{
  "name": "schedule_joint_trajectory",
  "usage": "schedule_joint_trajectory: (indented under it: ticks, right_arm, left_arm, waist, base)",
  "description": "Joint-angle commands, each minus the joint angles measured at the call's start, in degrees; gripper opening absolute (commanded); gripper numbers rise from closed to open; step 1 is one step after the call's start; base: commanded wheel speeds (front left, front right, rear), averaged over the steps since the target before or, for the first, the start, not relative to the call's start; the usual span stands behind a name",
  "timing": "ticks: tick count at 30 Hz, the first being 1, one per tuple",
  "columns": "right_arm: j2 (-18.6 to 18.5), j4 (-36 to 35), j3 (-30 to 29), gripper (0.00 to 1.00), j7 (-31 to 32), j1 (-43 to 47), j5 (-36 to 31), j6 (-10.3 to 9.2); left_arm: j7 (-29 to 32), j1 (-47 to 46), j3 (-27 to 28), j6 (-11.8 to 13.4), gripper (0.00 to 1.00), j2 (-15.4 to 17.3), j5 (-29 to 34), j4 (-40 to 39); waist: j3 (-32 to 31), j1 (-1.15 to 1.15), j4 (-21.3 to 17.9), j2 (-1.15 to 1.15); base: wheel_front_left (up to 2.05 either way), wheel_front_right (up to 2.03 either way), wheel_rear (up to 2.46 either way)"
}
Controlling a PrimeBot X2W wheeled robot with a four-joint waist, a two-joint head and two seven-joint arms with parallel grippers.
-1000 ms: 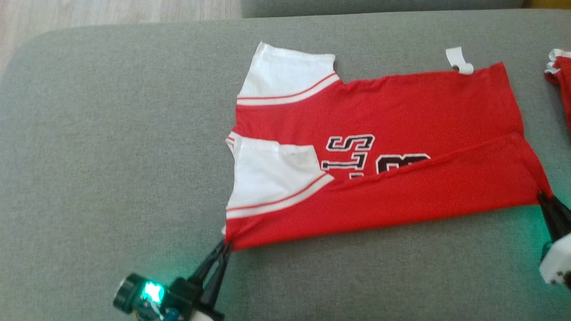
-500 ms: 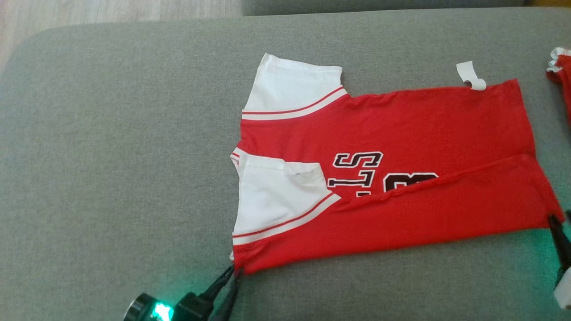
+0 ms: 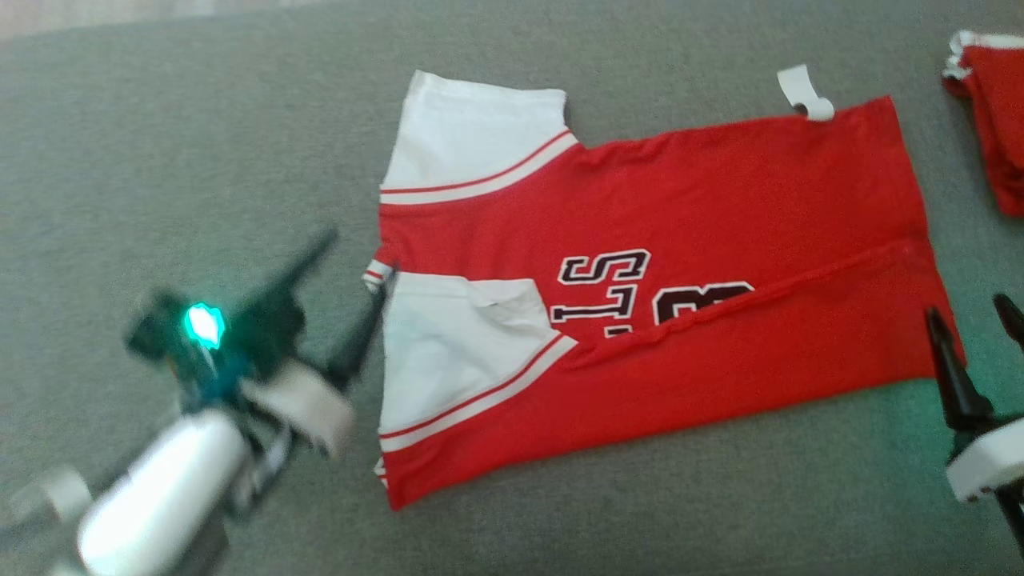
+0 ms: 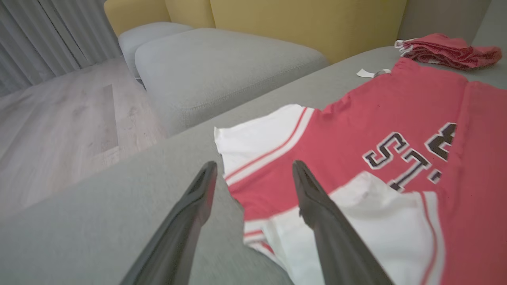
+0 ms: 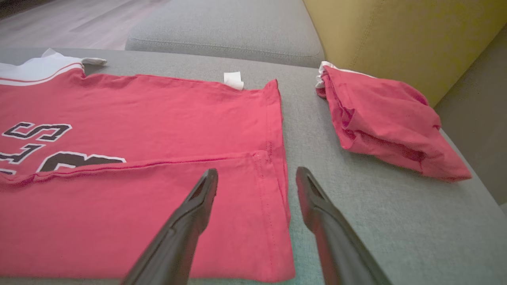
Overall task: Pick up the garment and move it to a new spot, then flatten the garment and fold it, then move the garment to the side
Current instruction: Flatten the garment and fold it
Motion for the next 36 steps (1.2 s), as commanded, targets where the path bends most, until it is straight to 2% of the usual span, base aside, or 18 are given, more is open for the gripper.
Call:
schedule_joint_trajectory:
  ticks: [1,6,10,15,19,22,28,35,36]
  right_arm:
    - [-1.33,-2.12,0.90,1.00,-0.86,-1.82,-0.59,-0.04]
    - [0.00,-3.11,2.56,1.00,-1.75,-4.39,-1.43,-0.04]
    - [1.05,-3.33,3.81,1.00,-2.26,-6.13,-1.91,-0.04]
    - [2.26,-2.21,5.27,1.00,-3.33,-7.98,-2.01,-0.04]
    - [3.13,-1.00,6.52,1.00,-4.45,-9.24,-2.01,-0.04]
    - [3.70,-0.14,7.43,1.00,-5.35,-10.26,-1.93,-0.04]
    - [4.36,1.91,8.79,1.00,-6.86,-11.99,-1.80,-0.04]
    - [4.48,3.45,9.50,1.00,-7.84,-12.96,-1.48,-0.04]
    - [4.41,3.71,9.54,1.00,-7.98,-13.12,-1.41,-0.04]
  left_arm:
    - [1.63,-6.03,2.91,-1.64,1.00,2.36,-0.13,-1.46]
    - [9.35,-19.70,3.52,-8.52,1.00,4.07,-2.75,2.31]
    - [16.75,-29.30,2.17,-10.82,1.00,4.88,-7.67,7.26]
    - [27.33,-38.31,-1.60,-11.20,1.00,6.62,-15.94,12.74]
    - [32.86,-43.94,-3.63,-11.22,1.00,8.67,-21.11,16.24]
    - [36.05,-46.79,-5.28,-11.22,1.00,10.40,-22.55,18.91]
    - [40.27,-49.05,-7.98,-11.23,1.00,12.79,-23.54,24.07]
    - [40.63,-49.46,-10.33,-11.23,1.00,14.61,-23.28,26.05]
    - [40.44,-49.49,-10.56,-11.23,0.87,14.79,-23.46,26.15]
  waist:
    - [1.73,-0.01,-1.69,0.00]
    - [4.95,-0.01,-4.66,0.00]
    - [7.71,-0.01,-7.35,0.00]
    - [10.49,-0.01,-10.83,0.00]
    - [12.93,-0.01,-13.32,0.00]
    - [14.30,-0.01,-14.90,0.00]
    - [15.49,-0.01,-16.88,0.00]
    - [15.85,-0.01,-17.70,0.00]
    - [15.89,-0.01,-17.76,0.00]
  base:
    - [0.00,0.00,0.00]
    - [0.00,0.00,0.00]
    - [0.00,0.00,0.00]
    - [0.00,0.00,0.00]
    - [0.00,0.00,0.00]
    - [0.00,0.00,0.00]
    - [0.00,0.00,0.00]
    - [0.00,0.00,0.00]
    - [0.00,0.00,0.00]
